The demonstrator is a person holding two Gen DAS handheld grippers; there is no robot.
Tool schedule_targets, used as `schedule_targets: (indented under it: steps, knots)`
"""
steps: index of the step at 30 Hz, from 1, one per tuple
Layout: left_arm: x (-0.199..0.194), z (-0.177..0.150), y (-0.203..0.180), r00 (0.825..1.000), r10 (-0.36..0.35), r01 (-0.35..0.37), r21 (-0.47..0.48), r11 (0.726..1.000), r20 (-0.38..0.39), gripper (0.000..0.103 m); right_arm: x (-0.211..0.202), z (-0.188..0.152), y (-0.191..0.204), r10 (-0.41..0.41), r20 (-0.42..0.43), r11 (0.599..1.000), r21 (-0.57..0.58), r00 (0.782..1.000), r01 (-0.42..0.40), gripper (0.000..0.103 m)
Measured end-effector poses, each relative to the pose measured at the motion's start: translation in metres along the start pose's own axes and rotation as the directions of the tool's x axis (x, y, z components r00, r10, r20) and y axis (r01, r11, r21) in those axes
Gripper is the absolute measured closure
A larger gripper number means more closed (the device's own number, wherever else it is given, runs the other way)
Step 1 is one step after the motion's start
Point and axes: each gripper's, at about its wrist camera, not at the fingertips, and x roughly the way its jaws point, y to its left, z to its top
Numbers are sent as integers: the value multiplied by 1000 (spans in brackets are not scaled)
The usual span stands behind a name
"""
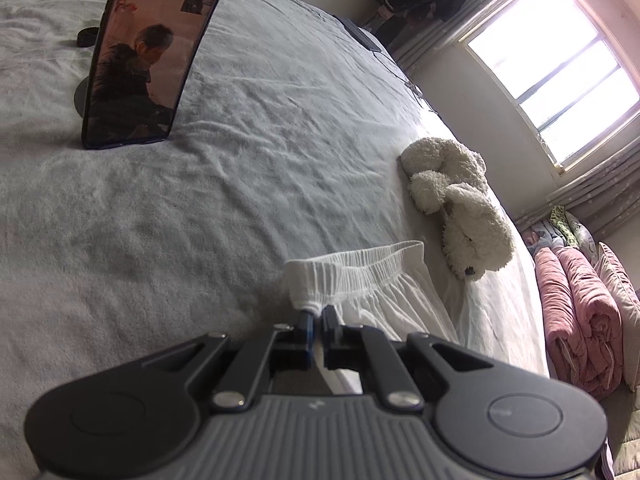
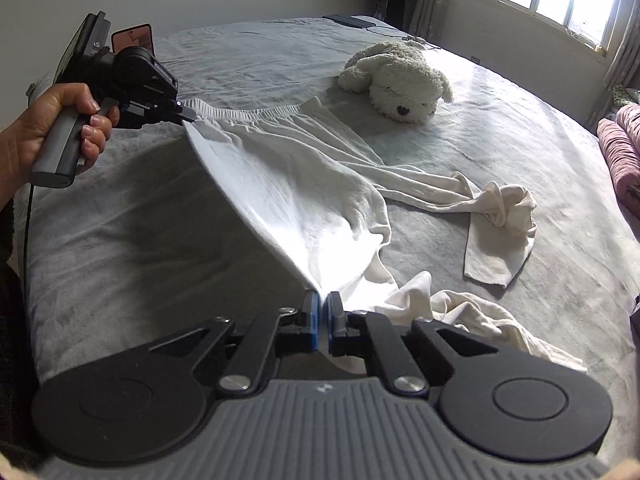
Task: Fold clothes
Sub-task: 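Pull the pants taut between grippers, then open both grippers and release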
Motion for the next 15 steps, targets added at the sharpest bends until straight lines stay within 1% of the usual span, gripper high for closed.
schedule_targets:
  steps: [3, 5, 7, 8, 10, 15]
  knots:
    - [-10, -3, 4, 1000, 0, 0, 15, 1000, -10, 99, -9, -11, 16, 38, -27, 999, -20, 999, -39, 98]
    - [-17, -7, 6, 1000, 10, -10, 25, 1000, -25, 99, -14, -17, 26, 59, -36, 998, -36, 998, -60, 98]
    - [-26, -11, 7, 999, 25, -24, 38, 999, -29, 100, -17, -24, 33, 73, -39, 997, -26, 997, -74, 98]
    - [-29, -12, 7, 999, 37, -35, 51, 998, -24, 101, -18, -27, 34, 76, -40, 997, -18, 996, -76, 98]
    - [-37, -14, 6, 996, 84, -84, 87, 993, 3, 103, -19, -33, 36, 72, -43, 997, 5, 996, -72, 98]
    - [-42, -14, 14, 992, 127, -127, 109, 986, 13, 103, -14, -47, 39, 67, -54, 996, 55, 996, -64, 98]
